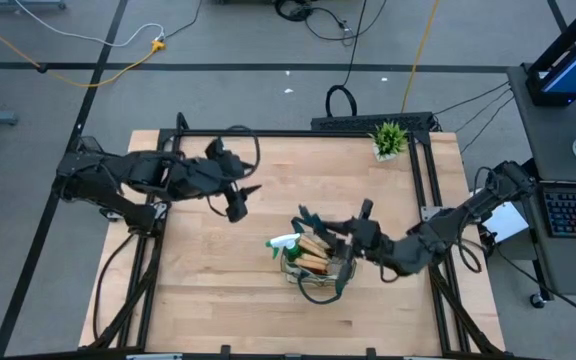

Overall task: Pick & Place Garden tools in Gardening bag
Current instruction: Put the green shear scissors into the gardening bag

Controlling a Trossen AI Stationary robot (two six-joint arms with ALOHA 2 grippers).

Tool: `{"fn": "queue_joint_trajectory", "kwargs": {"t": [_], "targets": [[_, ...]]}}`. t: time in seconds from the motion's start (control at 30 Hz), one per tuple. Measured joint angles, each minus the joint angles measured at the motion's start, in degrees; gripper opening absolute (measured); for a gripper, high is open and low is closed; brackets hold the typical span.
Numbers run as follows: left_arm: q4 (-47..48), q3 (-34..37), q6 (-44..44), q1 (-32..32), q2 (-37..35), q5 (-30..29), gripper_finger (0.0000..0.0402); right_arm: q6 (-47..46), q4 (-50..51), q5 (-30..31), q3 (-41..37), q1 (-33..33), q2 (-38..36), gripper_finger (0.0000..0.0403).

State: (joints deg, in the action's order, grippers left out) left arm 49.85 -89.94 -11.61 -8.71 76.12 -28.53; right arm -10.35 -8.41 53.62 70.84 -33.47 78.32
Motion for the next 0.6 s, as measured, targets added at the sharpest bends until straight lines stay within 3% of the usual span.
{"fn": "queue_joint_trajectory", "kwargs": {"t": [0.23,0.5,0.6], "targets": [[-0.41,4.03,-4.69,-4.38,-0.12,0.13,0.0248,-9.83,-1.67,-0.01,-6.1,-3.43,0.0,0.0062],[-0.41,7.96,-10.32,-8.64,-0.13,0.08,0.0248,-15.95,-16.74,0.01,-19.31,-4.92,-0.01,0.0062],[-0.66,9.35,-12.28,-9.91,-0.17,-0.25,0.0248,-19.87,-17.39,-0.13,-23.24,-4.95,0.02,0.0062]]}}
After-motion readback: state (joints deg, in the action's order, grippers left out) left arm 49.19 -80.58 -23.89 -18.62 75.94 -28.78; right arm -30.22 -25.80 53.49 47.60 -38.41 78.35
